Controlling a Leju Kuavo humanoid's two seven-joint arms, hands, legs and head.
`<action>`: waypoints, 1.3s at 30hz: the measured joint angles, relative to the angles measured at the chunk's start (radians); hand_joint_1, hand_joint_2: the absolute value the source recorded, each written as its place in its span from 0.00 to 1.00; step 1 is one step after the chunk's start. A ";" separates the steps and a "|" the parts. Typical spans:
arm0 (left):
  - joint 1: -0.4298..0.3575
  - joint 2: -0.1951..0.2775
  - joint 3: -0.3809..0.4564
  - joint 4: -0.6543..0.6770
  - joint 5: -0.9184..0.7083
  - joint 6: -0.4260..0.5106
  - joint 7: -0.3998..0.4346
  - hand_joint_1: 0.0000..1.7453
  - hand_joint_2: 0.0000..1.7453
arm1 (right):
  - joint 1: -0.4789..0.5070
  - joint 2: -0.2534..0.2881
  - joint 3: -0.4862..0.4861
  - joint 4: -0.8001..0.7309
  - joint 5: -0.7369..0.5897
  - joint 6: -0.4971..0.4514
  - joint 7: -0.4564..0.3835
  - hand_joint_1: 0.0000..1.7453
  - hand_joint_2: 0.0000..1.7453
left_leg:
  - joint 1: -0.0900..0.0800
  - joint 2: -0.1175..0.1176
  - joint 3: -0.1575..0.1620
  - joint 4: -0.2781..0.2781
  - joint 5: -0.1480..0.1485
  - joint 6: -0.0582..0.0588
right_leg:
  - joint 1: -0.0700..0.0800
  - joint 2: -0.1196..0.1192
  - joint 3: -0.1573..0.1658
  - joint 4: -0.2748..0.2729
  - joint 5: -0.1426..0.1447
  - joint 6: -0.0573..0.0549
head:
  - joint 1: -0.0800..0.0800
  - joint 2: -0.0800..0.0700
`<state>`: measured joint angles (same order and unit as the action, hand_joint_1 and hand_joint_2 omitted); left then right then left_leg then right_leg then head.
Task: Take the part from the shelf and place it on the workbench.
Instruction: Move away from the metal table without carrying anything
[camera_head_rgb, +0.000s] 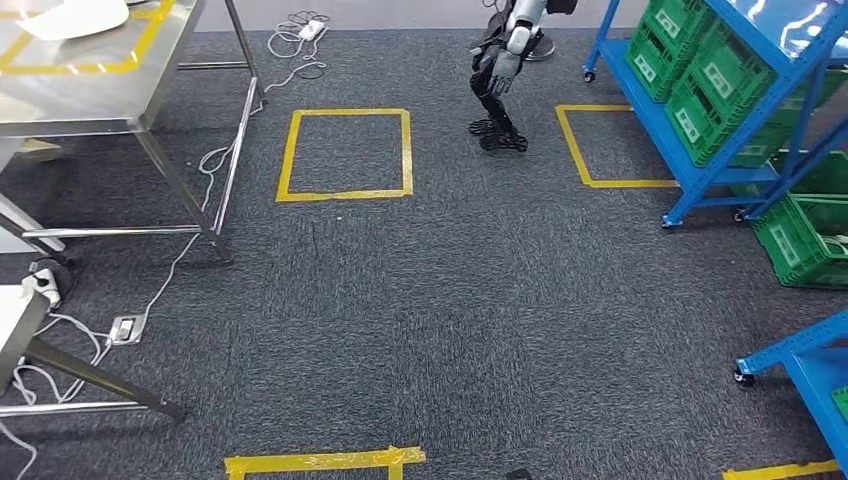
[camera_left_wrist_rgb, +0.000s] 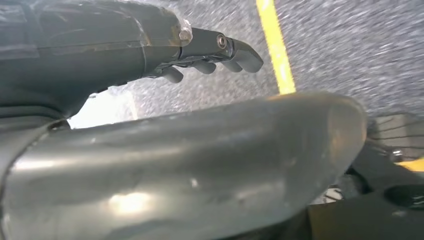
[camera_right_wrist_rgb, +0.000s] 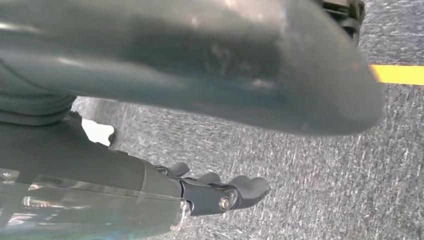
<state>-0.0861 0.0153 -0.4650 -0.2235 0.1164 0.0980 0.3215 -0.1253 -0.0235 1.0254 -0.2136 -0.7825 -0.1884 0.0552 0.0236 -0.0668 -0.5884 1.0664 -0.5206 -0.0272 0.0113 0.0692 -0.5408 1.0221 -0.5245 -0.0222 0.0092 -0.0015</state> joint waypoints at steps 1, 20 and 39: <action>0.000 0.000 0.000 0.000 0.001 0.000 0.000 0.00 0.00 | -0.001 0.000 0.000 0.000 0.000 0.000 0.000 0.00 0.00 | -0.001 -0.005 0.006 -0.010 -0.006 0.004 | -0.002 0.009 -0.003 0.003 -0.002 0.006 | -0.002 0.000; -0.006 0.002 -0.017 -0.001 0.015 0.002 -0.002 0.00 0.00 | 0.004 0.001 0.000 0.000 -0.002 0.002 0.002 0.00 0.00 | -0.001 0.114 0.055 -0.006 -0.069 -0.001 | 0.003 -0.093 -0.027 -0.020 0.035 -0.006 | 0.040 0.000; 0.001 0.007 -0.024 -0.001 0.026 0.003 -0.005 0.00 0.00 | -0.004 0.003 0.000 0.000 -0.002 0.001 0.001 0.00 0.00 | -0.001 0.089 0.019 -0.017 -0.023 0.031 | -0.013 -0.062 -0.160 0.269 -0.114 0.046 | 0.033 0.000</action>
<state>-0.0847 0.0224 -0.4894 -0.2247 0.1420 0.1011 0.3167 -0.1293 -0.0206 1.0250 -0.2133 -0.7847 -0.1872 0.0558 0.0227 0.0220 -0.5694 1.0496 -0.5434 0.0039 -0.0019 0.0077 -0.7005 1.2909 -0.6381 0.0240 0.0420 -0.0015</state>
